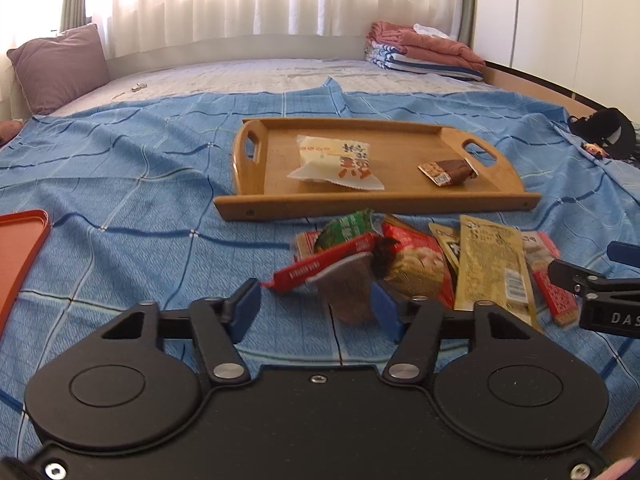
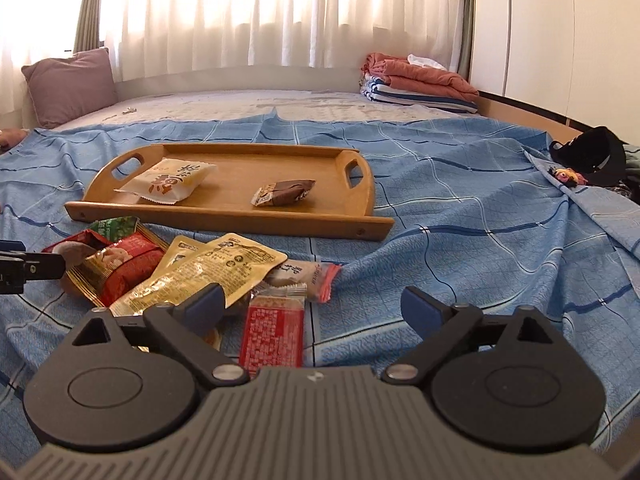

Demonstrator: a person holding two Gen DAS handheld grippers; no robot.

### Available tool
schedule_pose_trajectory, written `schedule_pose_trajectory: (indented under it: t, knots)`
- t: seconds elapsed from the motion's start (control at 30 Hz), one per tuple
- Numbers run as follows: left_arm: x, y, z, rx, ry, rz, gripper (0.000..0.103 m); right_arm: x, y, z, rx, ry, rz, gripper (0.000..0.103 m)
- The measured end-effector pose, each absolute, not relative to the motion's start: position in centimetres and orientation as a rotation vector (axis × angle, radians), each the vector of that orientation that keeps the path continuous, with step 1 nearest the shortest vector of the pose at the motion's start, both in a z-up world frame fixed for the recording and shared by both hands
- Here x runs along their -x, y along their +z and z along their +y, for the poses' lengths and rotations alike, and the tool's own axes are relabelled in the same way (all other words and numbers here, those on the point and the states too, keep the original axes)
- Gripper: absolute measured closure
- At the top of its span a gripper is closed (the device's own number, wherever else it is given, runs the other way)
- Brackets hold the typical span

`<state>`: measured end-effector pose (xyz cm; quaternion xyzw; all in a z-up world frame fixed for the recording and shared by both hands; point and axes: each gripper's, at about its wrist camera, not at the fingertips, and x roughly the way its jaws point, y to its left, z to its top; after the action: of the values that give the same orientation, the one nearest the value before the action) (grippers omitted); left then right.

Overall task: Organize snacks
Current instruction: 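Grasp the orange jelly cup with the left gripper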

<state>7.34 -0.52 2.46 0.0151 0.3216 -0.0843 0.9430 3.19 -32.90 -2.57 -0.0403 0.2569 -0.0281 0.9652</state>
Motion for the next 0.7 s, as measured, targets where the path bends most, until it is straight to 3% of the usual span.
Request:
schedule_pose_trajectory:
  t: [0.1,0.7]
  knots:
    - [-7.3,2.1,-0.9,-0.026,-0.185,0.672,0.058,-2.7,-3.1,-32.4,0.14,-0.081,0.512,0.003]
    - [-10.3,0.2,-2.7,0.031,-0.141,0.715,0.056,-3.8,-4.6,-31.2,0.127,-0.024,0.566,0.015]
